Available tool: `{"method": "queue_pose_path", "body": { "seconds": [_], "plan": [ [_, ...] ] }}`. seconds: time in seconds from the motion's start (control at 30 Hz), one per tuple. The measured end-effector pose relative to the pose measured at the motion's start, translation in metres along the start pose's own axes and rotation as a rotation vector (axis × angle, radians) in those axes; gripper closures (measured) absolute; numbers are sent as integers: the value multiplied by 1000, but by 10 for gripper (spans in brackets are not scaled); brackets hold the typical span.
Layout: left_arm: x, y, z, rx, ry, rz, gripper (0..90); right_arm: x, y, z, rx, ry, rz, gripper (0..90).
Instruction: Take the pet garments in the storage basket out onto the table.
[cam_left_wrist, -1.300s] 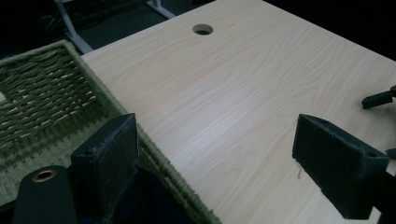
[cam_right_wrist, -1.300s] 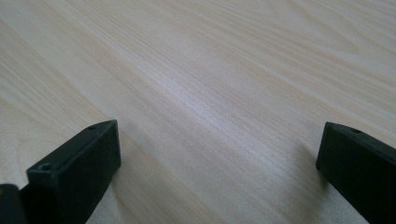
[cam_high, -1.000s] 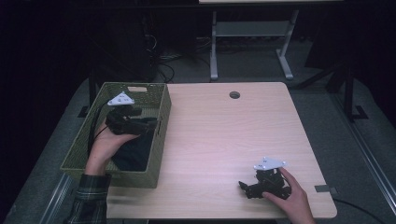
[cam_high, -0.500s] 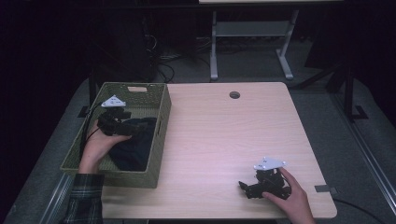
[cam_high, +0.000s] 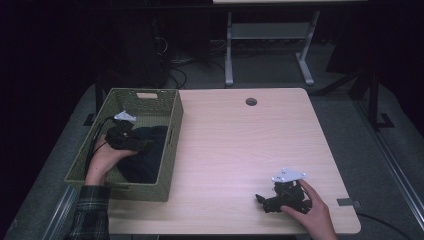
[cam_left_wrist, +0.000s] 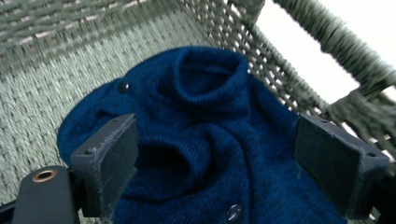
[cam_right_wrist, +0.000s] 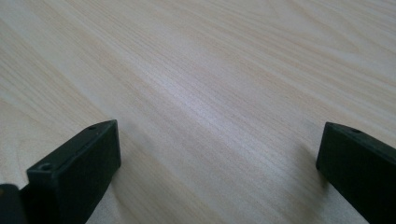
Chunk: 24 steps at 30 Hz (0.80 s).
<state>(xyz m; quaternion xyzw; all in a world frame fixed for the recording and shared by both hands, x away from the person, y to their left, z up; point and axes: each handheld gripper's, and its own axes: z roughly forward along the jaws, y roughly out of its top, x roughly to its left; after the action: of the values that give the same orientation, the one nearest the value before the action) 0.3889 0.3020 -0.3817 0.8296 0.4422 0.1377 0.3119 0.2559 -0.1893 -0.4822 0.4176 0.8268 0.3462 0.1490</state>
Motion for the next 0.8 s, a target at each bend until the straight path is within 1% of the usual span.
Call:
{"method": "queue_pose_path", "body": {
  "seconds": [0.03,0.1,0.3,0.37,0.4,0.43,0.47,0.5,0.53,0.57,0.6,0.67,0.7,0.73,0.77,0.8],
  "plan": [
    [0,0,0,0,0,0,140,0,0,0,0,0,0,0],
    [1,-2,3,17,0,-4,140,0,0,0,0,0,0,0],
    [2,-8,17,82,5,-6,140,0,0,0,0,0,-1,0],
    [1,-9,22,111,16,5,140,0,0,0,0,0,0,0],
    [1,-9,22,111,16,5,140,0,0,0,0,0,0,0],
    [1,-9,24,124,18,11,140,0,0,0,0,0,0,0],
    [-1,-10,29,146,23,12,140,0,0,0,1,-2,-6,0],
    [-1,-10,29,146,23,12,140,0,0,0,1,-2,-6,0],
    [-4,-11,35,169,30,24,140,0,0,0,0,0,0,0],
    [-4,-11,35,169,30,24,140,0,0,0,0,0,0,0],
    [-5,-11,37,182,31,29,140,0,0,0,0,0,0,0],
    [-6,-11,40,195,31,32,140,0,0,0,1,-2,-6,0],
    [-6,-11,40,195,31,32,140,0,0,0,1,-1,-5,0],
    [-7,-12,41,207,27,36,144,0,0,0,0,0,0,0],
    [-7,-12,41,216,21,36,179,0,0,0,0,-1,-2,0],
    [-7,-12,41,224,4,33,231,0,0,0,1,-2,-5,0]
  ]
}}
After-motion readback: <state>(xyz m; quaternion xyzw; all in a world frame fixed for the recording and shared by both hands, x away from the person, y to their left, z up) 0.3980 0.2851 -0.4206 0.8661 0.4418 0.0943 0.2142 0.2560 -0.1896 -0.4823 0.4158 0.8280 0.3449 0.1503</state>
